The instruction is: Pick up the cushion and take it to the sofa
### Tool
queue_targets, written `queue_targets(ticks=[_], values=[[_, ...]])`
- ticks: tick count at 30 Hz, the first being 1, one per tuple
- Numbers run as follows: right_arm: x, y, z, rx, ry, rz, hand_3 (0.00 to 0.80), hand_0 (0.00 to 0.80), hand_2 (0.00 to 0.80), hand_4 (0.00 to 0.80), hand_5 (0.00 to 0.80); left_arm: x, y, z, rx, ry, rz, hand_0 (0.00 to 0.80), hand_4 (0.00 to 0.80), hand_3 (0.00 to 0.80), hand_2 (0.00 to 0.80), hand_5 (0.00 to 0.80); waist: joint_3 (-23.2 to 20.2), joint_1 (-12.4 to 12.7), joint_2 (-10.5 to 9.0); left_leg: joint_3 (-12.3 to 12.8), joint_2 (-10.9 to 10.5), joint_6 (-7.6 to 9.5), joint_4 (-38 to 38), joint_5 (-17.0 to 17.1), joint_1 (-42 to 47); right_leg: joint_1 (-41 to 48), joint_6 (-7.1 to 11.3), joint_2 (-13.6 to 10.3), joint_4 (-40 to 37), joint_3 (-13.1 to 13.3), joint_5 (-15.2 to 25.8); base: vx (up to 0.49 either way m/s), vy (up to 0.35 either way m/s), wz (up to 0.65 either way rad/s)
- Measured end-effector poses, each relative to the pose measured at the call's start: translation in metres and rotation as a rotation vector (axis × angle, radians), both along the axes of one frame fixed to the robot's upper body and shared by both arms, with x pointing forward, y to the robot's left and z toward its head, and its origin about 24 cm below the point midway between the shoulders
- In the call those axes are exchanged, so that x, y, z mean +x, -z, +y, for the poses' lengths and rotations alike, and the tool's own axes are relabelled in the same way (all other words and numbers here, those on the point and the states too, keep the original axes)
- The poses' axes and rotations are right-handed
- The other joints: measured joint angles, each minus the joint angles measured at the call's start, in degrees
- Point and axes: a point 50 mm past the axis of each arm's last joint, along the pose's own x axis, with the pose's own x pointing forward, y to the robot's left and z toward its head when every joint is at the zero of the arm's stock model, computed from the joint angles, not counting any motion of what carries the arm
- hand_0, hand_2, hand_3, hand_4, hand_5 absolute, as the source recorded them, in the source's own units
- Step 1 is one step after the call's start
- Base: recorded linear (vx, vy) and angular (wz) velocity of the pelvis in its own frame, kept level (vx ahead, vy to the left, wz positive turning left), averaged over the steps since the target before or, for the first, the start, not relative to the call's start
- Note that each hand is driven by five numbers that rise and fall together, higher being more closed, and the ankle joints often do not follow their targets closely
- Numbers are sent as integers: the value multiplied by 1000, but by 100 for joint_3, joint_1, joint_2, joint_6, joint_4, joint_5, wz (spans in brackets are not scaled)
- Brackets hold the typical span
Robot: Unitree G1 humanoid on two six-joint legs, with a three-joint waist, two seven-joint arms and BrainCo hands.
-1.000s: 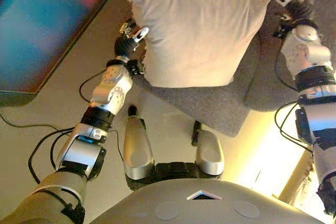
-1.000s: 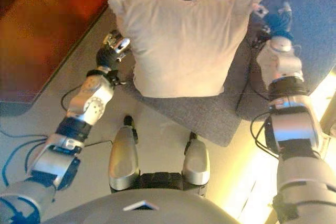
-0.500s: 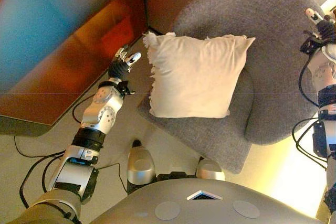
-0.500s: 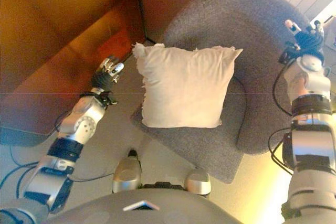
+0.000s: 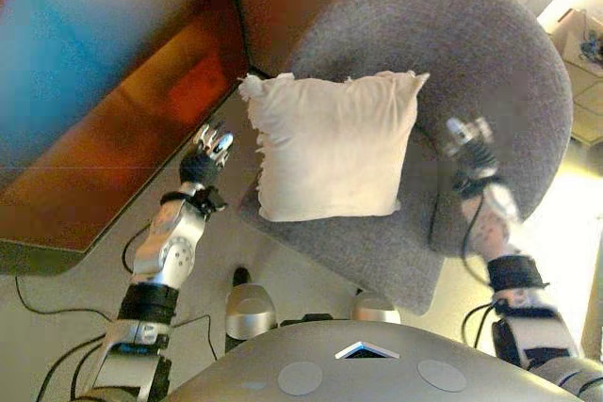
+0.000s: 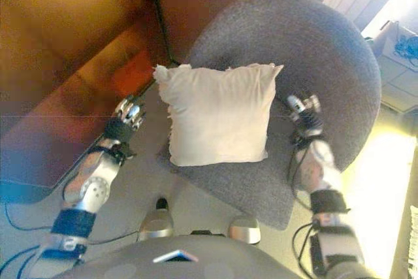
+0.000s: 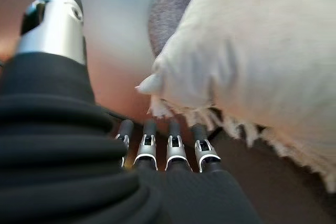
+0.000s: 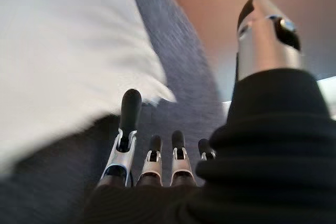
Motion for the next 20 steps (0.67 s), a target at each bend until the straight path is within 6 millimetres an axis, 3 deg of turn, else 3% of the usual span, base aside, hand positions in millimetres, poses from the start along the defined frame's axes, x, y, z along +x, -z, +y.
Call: queue_targets(ticks=[4,9,15,20], values=[[-21,19,29,136,-84,2,0,0,0,0,0,-13,8,-4,-40,11,-15,0,0,0,0,0,-42,-11,39,60,-36,10,-398,219,77,-115,9,-4,-36,6,54,-130,23,-2],[-29,26,55,320,-121,-41,0,0,0,0,0,-19,10,-7,-48,23,-41,0,0,0,0,0,-45,-16,38,88,-58,30,-643,370,99,-197,21,-10,-47,5,91,-60,32,1],[-34,29,68,420,-197,-73,0,0,0,0,0,-20,9,-10,-48,50,-69,0,0,0,0,0,-50,-3,45,105,-73,39,-719,410,118,-183,27,-12,-130,-2,138,-22,23,0],[-40,34,66,425,-195,-58,0,0,0,0,0,-23,10,-7,-40,34,-70,0,0,0,0,0,-53,-1,57,126,-78,36,-768,408,209,-93,36,-10,-225,-17,152,0,0,0]])
